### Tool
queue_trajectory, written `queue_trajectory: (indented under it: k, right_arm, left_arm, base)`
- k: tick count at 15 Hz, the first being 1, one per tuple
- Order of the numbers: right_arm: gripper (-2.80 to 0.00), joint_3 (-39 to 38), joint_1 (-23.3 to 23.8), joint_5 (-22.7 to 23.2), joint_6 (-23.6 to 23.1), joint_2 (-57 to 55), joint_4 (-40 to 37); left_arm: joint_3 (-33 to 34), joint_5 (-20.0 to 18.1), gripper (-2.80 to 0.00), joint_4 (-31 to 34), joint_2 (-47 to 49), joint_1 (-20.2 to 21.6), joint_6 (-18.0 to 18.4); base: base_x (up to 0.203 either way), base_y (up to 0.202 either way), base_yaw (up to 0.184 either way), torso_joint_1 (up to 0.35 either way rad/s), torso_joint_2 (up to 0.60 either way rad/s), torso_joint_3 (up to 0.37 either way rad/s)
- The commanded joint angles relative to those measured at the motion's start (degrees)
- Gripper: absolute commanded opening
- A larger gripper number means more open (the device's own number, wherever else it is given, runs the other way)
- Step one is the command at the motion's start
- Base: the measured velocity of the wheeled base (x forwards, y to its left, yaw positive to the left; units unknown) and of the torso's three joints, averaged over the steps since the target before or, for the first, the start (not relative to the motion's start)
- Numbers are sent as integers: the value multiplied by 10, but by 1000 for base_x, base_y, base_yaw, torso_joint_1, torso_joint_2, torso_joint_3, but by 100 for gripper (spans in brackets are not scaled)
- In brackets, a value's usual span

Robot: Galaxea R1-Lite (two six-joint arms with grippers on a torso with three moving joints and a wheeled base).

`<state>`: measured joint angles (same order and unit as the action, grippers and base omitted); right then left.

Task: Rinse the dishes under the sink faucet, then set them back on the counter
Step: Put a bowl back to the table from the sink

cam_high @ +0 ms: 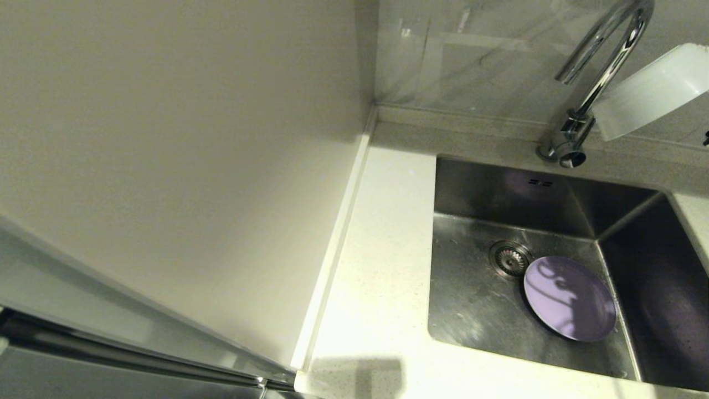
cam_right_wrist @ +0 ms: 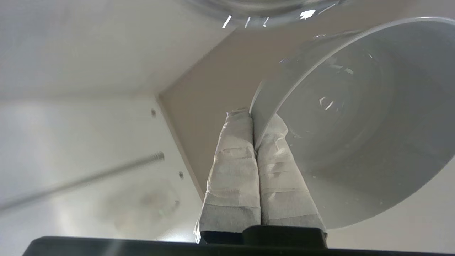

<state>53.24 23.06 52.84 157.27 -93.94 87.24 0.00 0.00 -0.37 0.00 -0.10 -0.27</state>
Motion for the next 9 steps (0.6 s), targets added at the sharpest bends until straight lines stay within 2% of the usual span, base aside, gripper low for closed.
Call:
queue_trajectory:
  k: [1, 3, 7, 8, 9]
  right_arm:
    - [-280, -48, -14, 14, 3, -21, 4]
    - [-280, -50, -20, 26, -13, -26, 4]
    - [-280, 67, -3, 26, -16, -5, 4]
    - [-280, 76, 0, 30, -33, -7, 4]
    - [-280, 67, 0, 56, -68, -13, 4]
  left_arm:
    - [2, 0, -280, 0, 0, 0, 0]
    - [2, 0, -280, 0, 0, 0, 0]
    - [1, 1, -280, -1, 0, 0, 0]
    - [2, 0, -280, 0, 0, 0, 0]
    - [2, 0, -280, -1, 0, 0, 0]
  base:
    - [0, 0, 0, 0, 0, 0]
    - [0, 0, 0, 0, 0, 0]
    - [0, 0, 0, 0, 0, 0]
    - [0, 0, 0, 0, 0, 0]
    - [0, 0, 0, 0, 0, 0]
